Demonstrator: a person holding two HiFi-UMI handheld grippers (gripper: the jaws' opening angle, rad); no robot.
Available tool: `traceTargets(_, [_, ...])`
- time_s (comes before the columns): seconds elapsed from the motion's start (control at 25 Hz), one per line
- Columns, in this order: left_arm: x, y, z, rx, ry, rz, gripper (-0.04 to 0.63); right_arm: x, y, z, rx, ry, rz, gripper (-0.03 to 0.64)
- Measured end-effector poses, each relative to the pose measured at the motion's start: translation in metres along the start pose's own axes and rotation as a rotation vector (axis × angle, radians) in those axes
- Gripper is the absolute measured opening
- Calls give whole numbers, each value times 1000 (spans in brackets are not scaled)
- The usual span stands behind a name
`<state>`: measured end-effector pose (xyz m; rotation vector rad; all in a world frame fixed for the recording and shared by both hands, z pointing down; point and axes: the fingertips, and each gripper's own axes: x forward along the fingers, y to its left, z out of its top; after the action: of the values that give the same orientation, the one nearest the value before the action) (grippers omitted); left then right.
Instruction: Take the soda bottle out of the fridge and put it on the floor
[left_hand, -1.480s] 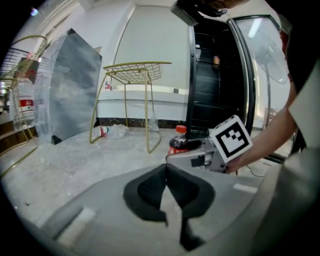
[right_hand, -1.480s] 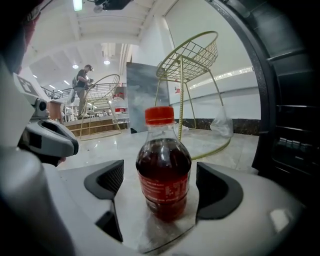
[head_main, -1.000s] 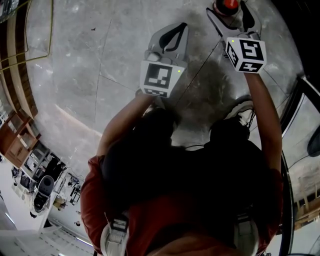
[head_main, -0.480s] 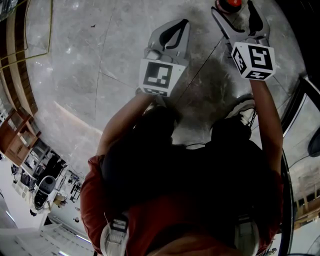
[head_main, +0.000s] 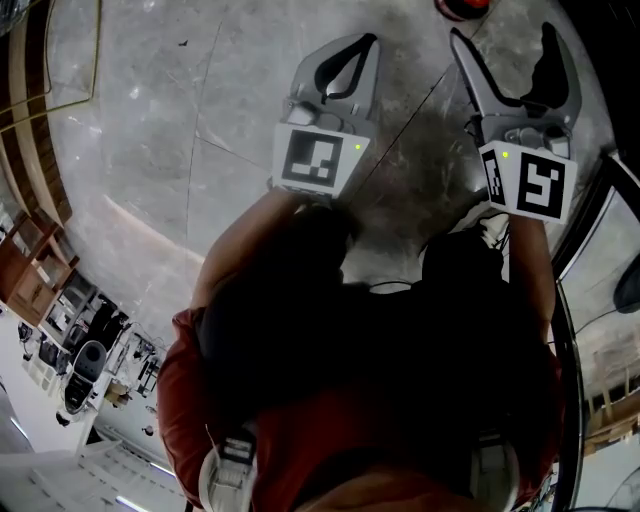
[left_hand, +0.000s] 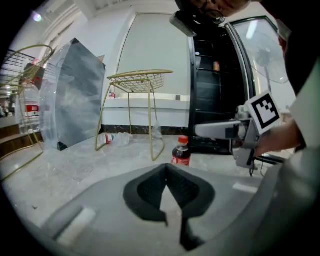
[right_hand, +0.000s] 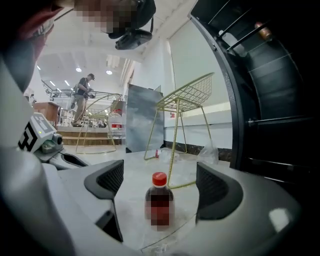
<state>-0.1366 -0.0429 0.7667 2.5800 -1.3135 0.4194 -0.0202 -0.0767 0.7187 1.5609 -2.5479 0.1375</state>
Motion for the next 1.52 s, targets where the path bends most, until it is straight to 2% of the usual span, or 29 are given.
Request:
traceTargets(0.24, [-5,-1,11,26,-27,11,0,-15,1,-7,2,13,-8,439])
traceTargets(1.0, [-9,-1,17,22,-29,8,0,-13,4,-10,-4,38,0,428])
traceTargets(1.2, [-11,0,16,27,-35,7,0,-15,9,-12,-13,42,8,335])
traceTargets(1.28, [-11,1,16,25,-37,7,0,-16,8,-10,-17,25,-14,273])
traceTargets(1.52, [-10,-3,18,29,-43,8,0,-20,1,-10,-15,22,-51,160])
